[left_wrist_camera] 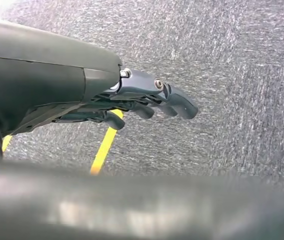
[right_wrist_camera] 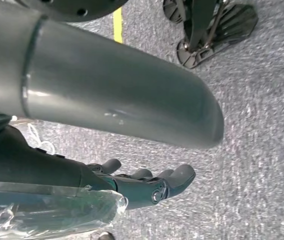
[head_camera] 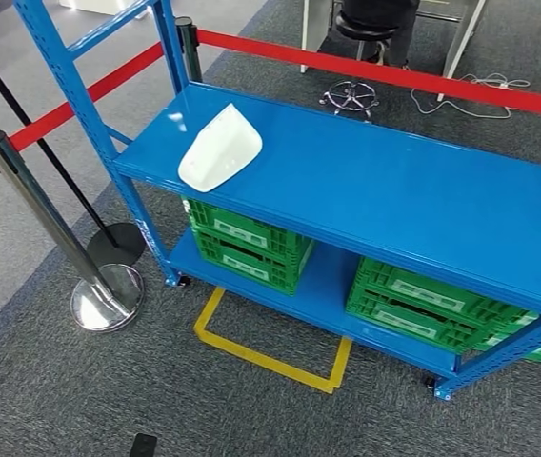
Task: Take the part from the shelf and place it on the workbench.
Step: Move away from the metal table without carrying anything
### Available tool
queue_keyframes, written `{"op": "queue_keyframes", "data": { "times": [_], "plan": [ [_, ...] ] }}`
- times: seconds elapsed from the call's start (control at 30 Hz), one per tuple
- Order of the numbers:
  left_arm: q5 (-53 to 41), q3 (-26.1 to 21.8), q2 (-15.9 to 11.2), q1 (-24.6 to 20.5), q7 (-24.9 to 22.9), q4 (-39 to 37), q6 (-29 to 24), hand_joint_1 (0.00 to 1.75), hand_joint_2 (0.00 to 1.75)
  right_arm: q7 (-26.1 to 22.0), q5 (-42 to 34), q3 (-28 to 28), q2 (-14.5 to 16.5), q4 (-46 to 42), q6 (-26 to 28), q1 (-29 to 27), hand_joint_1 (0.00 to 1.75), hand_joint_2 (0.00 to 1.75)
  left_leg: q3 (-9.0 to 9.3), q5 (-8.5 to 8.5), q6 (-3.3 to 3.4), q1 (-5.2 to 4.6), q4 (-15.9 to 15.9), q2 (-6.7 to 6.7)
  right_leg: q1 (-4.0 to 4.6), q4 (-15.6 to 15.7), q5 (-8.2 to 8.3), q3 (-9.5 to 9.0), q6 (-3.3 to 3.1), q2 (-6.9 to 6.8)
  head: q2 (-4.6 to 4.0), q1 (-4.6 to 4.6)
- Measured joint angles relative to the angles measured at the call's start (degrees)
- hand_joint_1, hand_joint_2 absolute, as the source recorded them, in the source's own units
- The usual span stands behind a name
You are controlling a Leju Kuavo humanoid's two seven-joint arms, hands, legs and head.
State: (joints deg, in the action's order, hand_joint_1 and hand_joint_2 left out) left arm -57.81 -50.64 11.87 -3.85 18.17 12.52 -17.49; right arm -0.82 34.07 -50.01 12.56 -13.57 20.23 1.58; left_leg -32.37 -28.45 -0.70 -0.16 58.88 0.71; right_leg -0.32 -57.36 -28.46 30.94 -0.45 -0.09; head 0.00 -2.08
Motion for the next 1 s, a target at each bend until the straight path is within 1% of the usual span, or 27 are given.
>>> {"op": "queue_keyframes", "data": {
  "times": [0.03, 0.1, 0.13, 0.17, 0.2, 0.23, 0.27, 0.3, 0.33, 0.37, 0.4, 0.47, 0.53, 0.57, 0.6, 0.73, 0.8, 0.87, 0.9, 0.93, 1.0],
  "plan": [
    [-0.1, 0.0, 0.0, 0.0, 0.0, 0.0, 0.0, 0.0, 1.75, 0.3, 0.1, 0.0, 0.0, 0.0, -0.1, 0.1, 0.0, 0.0, -0.94, -1.6, -0.32, 0.08, 2.3, -0.08, -0.09, 0.1, 0.14, 0.02, -0.28, 0.01, 0.0, 0.11],
    [-0.3, 0.0, 0.0, 0.0, 0.0, 0.0, 0.0, 0.0, 1.75, 0.8, 0.3, 0.0, 0.0, 0.0, -0.2, 0.1, 0.0, 0.0, -3.9, -5.33, -0.76, 0.23, 9.2, -0.16, -0.03, 0.1, 0.21, 0.16, -0.54, 0.04, 0.0, 0.29],
    [-0.3, 0.0, 0.0, 0.0, -0.1, 0.0, 0.0, 0.0, 1.75, 1.0, 0.5, 0.0, 0.0, 0.0, -0.2, 0.1, 0.0, 0.0, -5.2, -6.37, -0.86, 0.27, 12.2, -0.17, 0.01, 0.1, 0.21, 0.18, -0.56, 0.06, 0.0, 0.28],
    [-0.4, 0.0, 0.0, 0.0, -0.2, 0.0, 0.0, 0.0, 1.75, 1.2, 0.6, 0.0, 0.0, 0.0, -0.3, 0.0, 0.0, 0.0, -5.81, -6.38, -0.87, 0.28, 13.7, -0.17, 0.05, 0.1, 0.22, 0.18, -0.57, 0.1, 0.0, 0.28],
    [-0.4, 0.0, 0.0, 0.1, -0.3, 0.0, 0.0, 0.0, 1.75, 1.3, 0.7, 0.0, 0.0, 0.0, -0.5, 0.0, 0.0, 0.0, -5.47, -5.3, -0.79, 0.28, 13.1, -0.17, 0.09, 0.0, 0.22, 0.16, -0.57, 0.17, 0.0, 0.28],
    [-0.4, 0.0, 0.0, 0.1, -0.3, 0.0, 0.0, 0.0, 1.75, 1.3, 0.8, 0.0, 0.0, 0.0, -1.0, 0.0, 0.0, 0.0, -4.18, -3.34, -0.6, 0.27, 10.5, -0.19, 0.14, 0.0, 0.21, 0.09, -0.56, 0.29, 0.0, 0.28],
    [-0.5, 0.0, -0.1, 0.1, -0.4, 0.0, 0.0, 0.0, 1.75, 1.2, 0.8, 0.0, 0.0, 0.0, -1.5, 0.0, 0.0, 0.0, -2.35, -1.25, -0.3, 0.24, 6.8, -0.3, 0.17, 0.0, 0.21, 0.04, -0.54, 0.4, 0.0, 0.28],
    [-0.5, 0.0, -0.1, 0.0, -0.4, 0.0, 0.0, 0.0, 1.75, 1.0, 0.8, 0.0, 0.0, 0.0, -2.1, 0.1, 0.0, 0.0, -0.62, 0.2, 0.07, 0.16, 3.2, -0.46, 0.28, 0.0, 0.18, 0.05, -0.44, 0.5, 0.0, 0.28],
    [-0.6, 0.0, -0.1, 0.0, -0.4, 0.0, 0.0, 0.0, 1.75, 0.7, 0.7, 0.0, 0.0, 0.0, -2.6, 0.1, 0.0, 0.0, 0.67, 0.96, 0.41, 0.08, 0.4, -0.59, 0.37, -0.1, 0.2, 0.19, -0.25, 0.56, 0.0, 0.28],
    [-0.7, 0.0, -0.1, -0.1, -0.4, 0.0, 0.0, 0.0, 1.75, 0.4, 0.6, 0.0, 0.0, 0.0, -2.9, 0.1, 0.0, 0.0, 1.22, 1.04, 0.67, -0.01, -1.1, -0.71, 0.42, -0.2, 0.25, 0.4, -0.02, 0.59, 0.0, 0.24],
    [-0.7, 0.0, -0.1, -0.2, -0.4, 0.0, 0.0, 0.0, 1.75, 0.1, 0.5, 0.0, 0.0, 0.0, -3.2, 0.1, 0.0, 0.0, 1.32, 0.82, 0.84, -0.1, -1.6, -0.73, 0.46, -0.2, 0.34, 0.59, 0.28, 0.6, 0.0, 0.22],
    [-0.8, 0.0, -0.1, -0.1, -0.4, 0.0, 0.0, 0.0, 1.75, -0.1, 0.4, 0.0, 0.0, 0.0, -3.5, 0.1, 0.0, 0.0, 1.31, 1.06, 1.29, 0.03, -2.1, -0.51, 0.39, -0.3, 0.25, 0.95, 0.9, 0.66, 0.0, 0.17],
    [-0.8, 0.0, -0.1, -0.1, -0.3, 0.0, 0.0, 0.0, 1.75, -0.4, 0.4, 0.0, 0.0, 0.0, -3.9, 0.1, 0.0, 0.0, 1.41, 1.38, 1.8, 0.29, -2.6, -0.12, 0.35, -2.2, -1.14, 1.96, 1.44, 0.63, 0.0, 0.05],
    [-0.9, 0.0, -0.1, -0.1, -0.3, 0.0, 0.0, 0.0, 1.75, -0.5, 0.4, 0.0, -0.1, 0.0, -4.1, 0.0, 0.0, 0.0, 1.44, 1.43, 1.92, 0.34, -2.7, 0.03, 0.3, -3.1, -1.87, 2.5, 1.57, 0.58, 0.0, -0.05],
    [-0.9, 0.0, -0.1, -0.2, -0.3, 0.0, 0.0, 0.0, 1.75, -0.6, 0.4, 0.0, -0.1, 0.0, -4.1, 0.0, 0.0, 0.0, 1.42, 1.44, 1.98, 0.36, -2.7, 0.07, 0.29, -3.9, -2.39, 2.85, 1.64, 0.56, 0.0, -0.13],
    [-0.9, 0.0, -0.1, -0.2, -0.3, 0.0, 0.0, 0.0, 1.75, -0.6, 0.4, 0.0, -0.1, 0.0, -4.1, 0.0, 0.0, 0.0, 1.41, 1.44, 1.99, 0.36, -2.7, 0.09, 0.28, -4.1, -2.55, 2.99, 1.66, 0.56, 0.0, -0.17],
    [-0.9, 0.0, -0.1, -0.2, -0.3, 0.0, 0.0, 0.0, 1.75, -0.6, 0.4, 0.0, -0.1, 0.0, -4.2, 0.1, 0.0, 0.0, 1.4, 1.43, 2.08, 0.36, -2.7, 0.15, 0.23, -5.2, -3.09, 3.43, 1.7, 0.57, 0.0, -0.19],
    [-0.9, 0.0, -0.1, -0.2, -0.3, 0.0, 0.0, 0.0, 1.75, -0.7, 0.4, 0.0, -0.1, 0.0, -4.3, 0.1, 0.0, 0.0, 1.39, 1.41, 2.2, 0.34, -2.6, 0.41, 0.12, -8.8, -4.8, 5.11, 1.87, 0.56, 0.0, -0.22],
    [-0.9, 0.0, -0.1, -0.2, -0.3, 0.0, 0.0, 0.0, 1.75, -0.7, 0.4, 0.0, -0.1, 0.0, -4.3, 0.1, 0.0, 0.0, 1.37, 1.4, 2.24, 0.31, -2.6, 0.65, 0.08, -11.5, -5.93, 6.38, 1.98, 0.56, 0.0, -0.22],
    [-0.9, 0.0, -0.1, -0.2, -0.3, 0.0, 0.0, 0.0, 1.75, -0.8, 0.4, 0.0, -0.1, 0.0, -4.3, 0.0, 0.0, 0.0, 1.41, 1.36, 2.21, 0.28, -2.6, 1.19, 0.03, -12.7, -5.72, 6.94, 2.1, 0.43, 0.0, -0.22],
    [-0.9, 0.0, -0.1, -0.2, -0.3, 0.0, 0.0, 0.0, 1.75, -0.9, 0.4, 0.0, -0.2, 0.0, -4.4, 0.0, 0.0, 0.0, 1.65, 0.99, 1.54, -0.15, -2.3, 3.28, 0.25, -7.1, -2.65, 4.19, 1.56, -1.63, 0.0, -0.07]
  ]
}}
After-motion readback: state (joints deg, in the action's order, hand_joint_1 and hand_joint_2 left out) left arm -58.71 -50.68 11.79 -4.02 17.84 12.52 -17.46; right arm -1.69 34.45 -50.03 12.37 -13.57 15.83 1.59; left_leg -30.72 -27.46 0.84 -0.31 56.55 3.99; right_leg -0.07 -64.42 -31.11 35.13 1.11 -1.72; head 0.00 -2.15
